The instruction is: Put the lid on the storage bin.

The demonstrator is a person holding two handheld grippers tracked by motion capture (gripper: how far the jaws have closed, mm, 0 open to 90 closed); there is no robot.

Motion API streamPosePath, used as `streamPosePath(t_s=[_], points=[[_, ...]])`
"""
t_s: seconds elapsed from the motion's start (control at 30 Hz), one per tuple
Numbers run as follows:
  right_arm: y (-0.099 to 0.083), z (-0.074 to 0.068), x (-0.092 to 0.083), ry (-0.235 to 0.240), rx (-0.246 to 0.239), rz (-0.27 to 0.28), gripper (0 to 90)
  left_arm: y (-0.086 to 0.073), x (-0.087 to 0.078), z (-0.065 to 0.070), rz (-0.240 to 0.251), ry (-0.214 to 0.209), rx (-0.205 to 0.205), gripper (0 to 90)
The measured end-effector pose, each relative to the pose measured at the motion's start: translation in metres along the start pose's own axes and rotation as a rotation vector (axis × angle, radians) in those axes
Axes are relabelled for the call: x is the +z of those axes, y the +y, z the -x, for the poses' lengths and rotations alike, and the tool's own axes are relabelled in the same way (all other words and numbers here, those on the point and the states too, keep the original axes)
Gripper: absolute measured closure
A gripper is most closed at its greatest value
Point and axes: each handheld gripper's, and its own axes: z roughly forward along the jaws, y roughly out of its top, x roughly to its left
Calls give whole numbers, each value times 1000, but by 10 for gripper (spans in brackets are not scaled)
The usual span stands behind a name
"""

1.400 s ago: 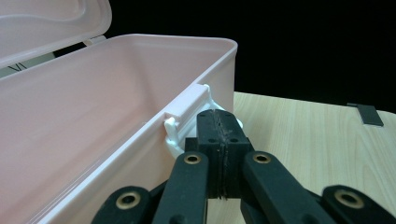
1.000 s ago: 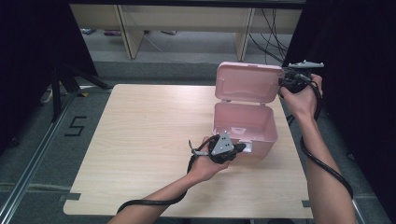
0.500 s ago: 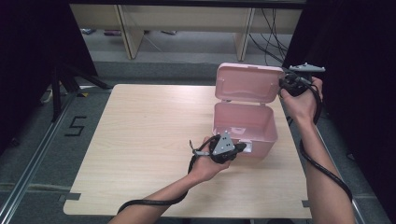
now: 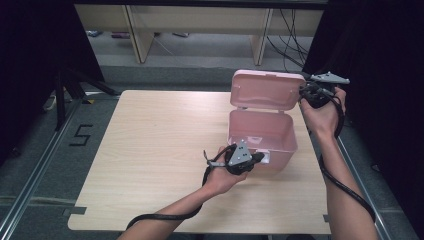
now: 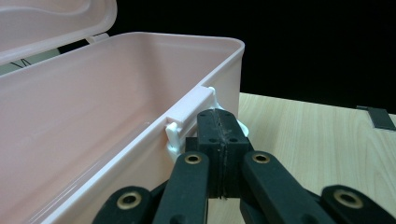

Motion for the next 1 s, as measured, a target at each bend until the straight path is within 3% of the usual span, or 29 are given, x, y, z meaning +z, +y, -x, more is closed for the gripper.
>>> streamPosePath(t_s=[0.13,0.27,0.33,0.4,0.47,0.5,0.57,0.6,0.63,0.83,0.87,1.0], points=[[-6,-1,0,-14,-2,42,886,0,1,0,3,-1,0,895],[-7,-2,-4,-12,9,23,886,0,1,0,2,-3,0,894],[-8,-2,-4,-15,-3,38,887,0,1,0,2,1,-3,894],[-10,-4,-6,-15,16,44,887,0,1,0,4,1,-3,895],[-11,-2,-7,-17,-10,48,888,0,1,0,4,2,-2,895],[-12,-4,-7,-19,13,53,888,0,1,0,4,1,-3,895],[-13,-4,-8,-17,-1,59,889,0,2,0,4,2,-3,895],[-14,-6,-8,-26,24,71,889,0,2,0,4,2,-3,895],[-14,-6,-9,-19,17,50,889,0,2,0,4,2,-4,895],[-16,-6,-10,-28,-14,65,889,0,2,0,4,3,-8,895],[-17,-7,-11,-28,5,65,889,0,2,0,5,3,-8,895],[-19,-7,-13,-30,-2,71,890,-1,2,1,5,5,-9,895]])
